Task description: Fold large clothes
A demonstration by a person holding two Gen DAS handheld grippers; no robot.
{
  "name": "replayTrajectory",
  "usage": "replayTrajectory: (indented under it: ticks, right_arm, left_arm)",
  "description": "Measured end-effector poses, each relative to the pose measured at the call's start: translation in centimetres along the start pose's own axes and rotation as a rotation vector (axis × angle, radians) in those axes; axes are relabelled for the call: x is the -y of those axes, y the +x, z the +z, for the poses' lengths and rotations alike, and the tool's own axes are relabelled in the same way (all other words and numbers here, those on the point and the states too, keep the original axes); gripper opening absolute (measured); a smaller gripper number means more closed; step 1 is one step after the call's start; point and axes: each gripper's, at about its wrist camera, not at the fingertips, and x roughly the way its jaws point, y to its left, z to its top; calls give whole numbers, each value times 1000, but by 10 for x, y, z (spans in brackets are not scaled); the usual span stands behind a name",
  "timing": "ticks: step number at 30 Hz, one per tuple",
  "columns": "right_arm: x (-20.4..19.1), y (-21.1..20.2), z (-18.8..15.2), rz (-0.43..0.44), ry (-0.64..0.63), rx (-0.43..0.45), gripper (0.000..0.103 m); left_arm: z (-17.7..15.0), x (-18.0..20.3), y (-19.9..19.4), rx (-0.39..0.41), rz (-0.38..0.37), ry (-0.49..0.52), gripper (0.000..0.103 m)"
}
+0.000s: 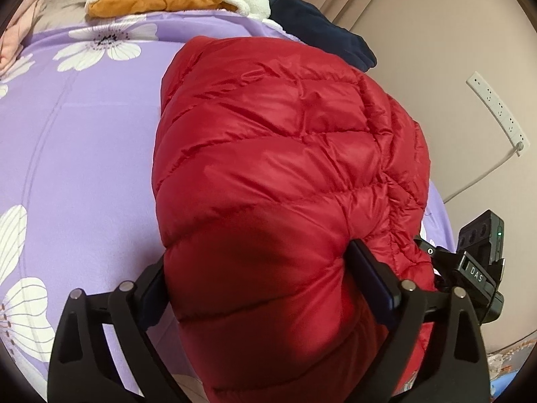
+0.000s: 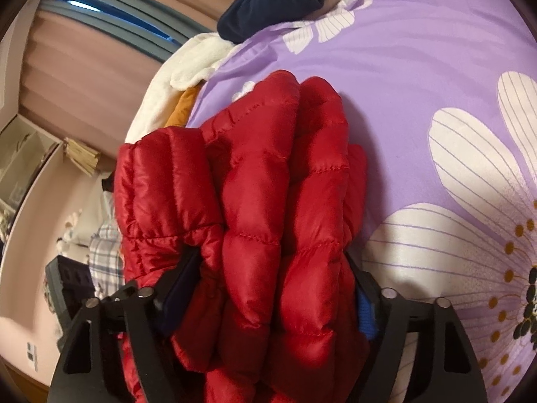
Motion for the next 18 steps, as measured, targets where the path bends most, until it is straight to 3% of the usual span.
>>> replayTrajectory:
  ticks: [10, 18]
  right_arm:
    - [-8, -9, -2, 23, -50, 67, 46]
    - [-21, -17, -4, 44, -108, 122, 41]
  left_arm:
    - [-4, 11, -7, 31, 28, 35, 82]
    - [-11, 15, -20, 65, 40, 54, 78]
